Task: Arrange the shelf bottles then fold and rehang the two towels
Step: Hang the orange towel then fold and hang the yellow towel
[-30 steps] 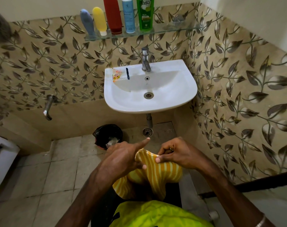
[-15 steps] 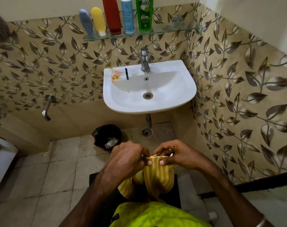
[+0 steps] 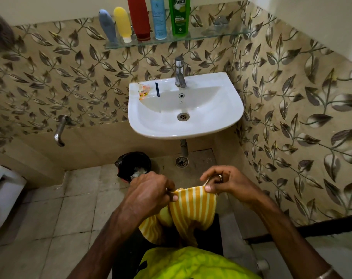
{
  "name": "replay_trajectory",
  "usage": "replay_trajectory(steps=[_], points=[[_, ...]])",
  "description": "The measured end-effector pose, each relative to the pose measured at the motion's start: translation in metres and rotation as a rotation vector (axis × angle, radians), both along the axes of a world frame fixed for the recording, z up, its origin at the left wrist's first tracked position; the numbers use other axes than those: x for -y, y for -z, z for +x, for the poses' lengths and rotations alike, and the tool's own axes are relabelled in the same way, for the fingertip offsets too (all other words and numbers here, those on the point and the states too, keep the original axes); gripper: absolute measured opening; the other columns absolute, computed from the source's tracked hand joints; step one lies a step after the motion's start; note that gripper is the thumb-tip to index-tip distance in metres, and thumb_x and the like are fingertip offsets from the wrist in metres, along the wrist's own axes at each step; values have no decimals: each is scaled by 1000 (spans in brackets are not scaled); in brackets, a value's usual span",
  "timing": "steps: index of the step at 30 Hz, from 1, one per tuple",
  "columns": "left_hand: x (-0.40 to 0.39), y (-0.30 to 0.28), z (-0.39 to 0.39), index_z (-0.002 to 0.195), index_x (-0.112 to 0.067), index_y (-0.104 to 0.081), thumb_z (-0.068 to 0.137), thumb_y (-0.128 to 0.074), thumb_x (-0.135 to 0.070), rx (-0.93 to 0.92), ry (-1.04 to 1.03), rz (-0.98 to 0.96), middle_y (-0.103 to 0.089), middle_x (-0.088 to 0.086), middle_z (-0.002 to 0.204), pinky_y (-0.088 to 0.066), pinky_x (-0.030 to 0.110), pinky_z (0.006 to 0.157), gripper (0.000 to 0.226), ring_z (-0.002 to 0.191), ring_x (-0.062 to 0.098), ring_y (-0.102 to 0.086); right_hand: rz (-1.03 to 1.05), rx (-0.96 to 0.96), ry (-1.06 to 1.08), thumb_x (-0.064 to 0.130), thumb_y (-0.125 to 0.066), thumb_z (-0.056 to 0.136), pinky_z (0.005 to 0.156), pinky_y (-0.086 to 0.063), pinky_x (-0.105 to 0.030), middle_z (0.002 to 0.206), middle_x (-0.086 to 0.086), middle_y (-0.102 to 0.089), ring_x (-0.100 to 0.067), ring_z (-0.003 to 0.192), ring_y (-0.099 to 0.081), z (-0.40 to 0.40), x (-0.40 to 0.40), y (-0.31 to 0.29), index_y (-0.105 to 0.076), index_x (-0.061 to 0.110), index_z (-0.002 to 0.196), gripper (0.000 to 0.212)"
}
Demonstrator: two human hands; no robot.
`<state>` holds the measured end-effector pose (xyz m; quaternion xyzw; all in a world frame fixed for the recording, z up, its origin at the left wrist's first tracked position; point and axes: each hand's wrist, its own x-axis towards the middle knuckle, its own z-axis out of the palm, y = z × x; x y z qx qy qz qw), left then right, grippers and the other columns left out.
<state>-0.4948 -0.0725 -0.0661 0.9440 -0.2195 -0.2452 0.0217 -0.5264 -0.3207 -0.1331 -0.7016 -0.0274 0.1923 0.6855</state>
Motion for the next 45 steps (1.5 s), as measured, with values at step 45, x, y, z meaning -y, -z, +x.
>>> replay_trajectory(steps=[45], points=[[-19, 2, 14, 118, -37, -68, 91, -58, -56, 127, -140, 0, -74, -9, 95, -51, 26, 73, 34, 87, 9, -65, -892, 629, 23, 26, -82, 82, 72, -52, -29, 92, 8, -71, -7, 87, -60, 14, 29, 1, -79, 25, 105, 23]])
